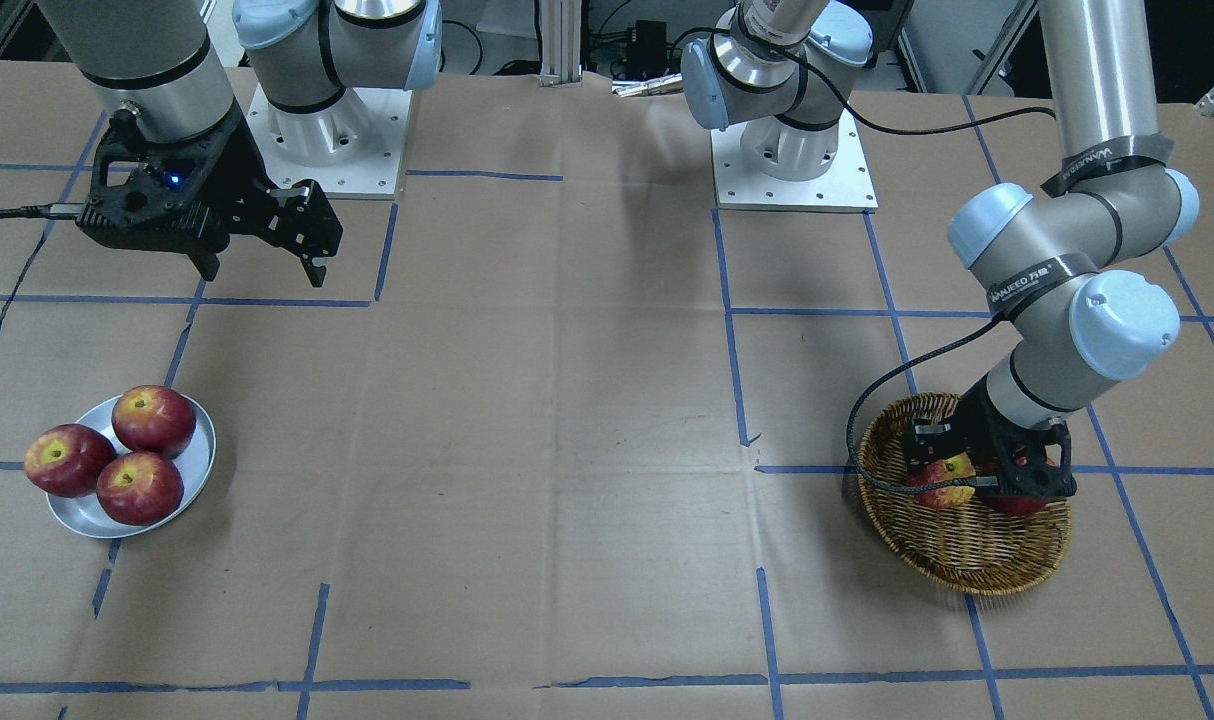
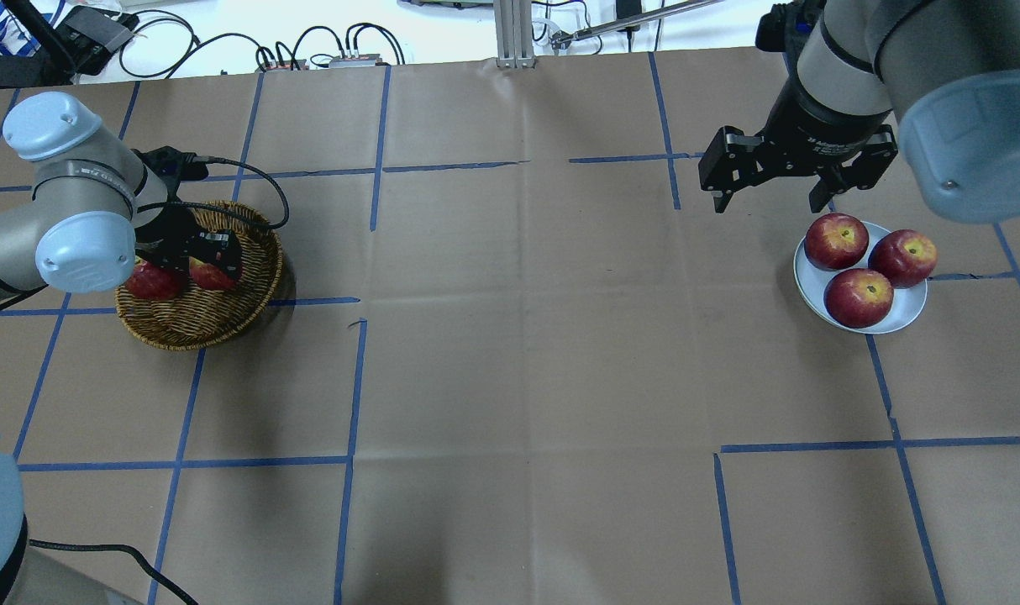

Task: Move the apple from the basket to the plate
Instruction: 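Lift the apple with the left gripper and carry it toward the table center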

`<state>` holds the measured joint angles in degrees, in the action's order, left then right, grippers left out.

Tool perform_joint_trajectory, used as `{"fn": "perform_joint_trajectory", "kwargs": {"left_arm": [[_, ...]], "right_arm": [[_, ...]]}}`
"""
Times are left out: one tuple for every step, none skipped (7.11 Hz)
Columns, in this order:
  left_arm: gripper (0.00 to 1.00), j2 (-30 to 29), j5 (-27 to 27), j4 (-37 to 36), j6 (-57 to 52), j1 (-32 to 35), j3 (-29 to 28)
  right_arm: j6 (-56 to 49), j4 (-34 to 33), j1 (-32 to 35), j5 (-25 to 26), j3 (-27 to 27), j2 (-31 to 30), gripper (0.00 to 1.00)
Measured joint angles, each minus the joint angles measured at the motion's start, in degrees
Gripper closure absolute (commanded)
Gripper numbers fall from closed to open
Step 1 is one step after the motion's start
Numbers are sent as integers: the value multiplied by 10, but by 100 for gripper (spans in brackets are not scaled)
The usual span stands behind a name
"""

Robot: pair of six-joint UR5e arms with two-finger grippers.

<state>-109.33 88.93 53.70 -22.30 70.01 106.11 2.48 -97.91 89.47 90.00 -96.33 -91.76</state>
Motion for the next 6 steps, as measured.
{"fn": "perform_joint_trajectory", "kwargs": {"left_arm": [[47,20,0,6,12,15,-1],[47,43,0,21,42,43,-1],[50,63,0,39,85,75,-1],[50,78,0,53,134,112,2],[50,88,0,61,187,156,4],[50,91,0,63,245,205,3]], "right_arm": [[0,0,0,0,0,0,0],[0,0,0,0,0,0,0],[0,0,0,0,0,0,0],[0,0,0,0,0,0,0],[0,0,0,0,0,0,0],[0,0,0,0,0,0,0]]}}
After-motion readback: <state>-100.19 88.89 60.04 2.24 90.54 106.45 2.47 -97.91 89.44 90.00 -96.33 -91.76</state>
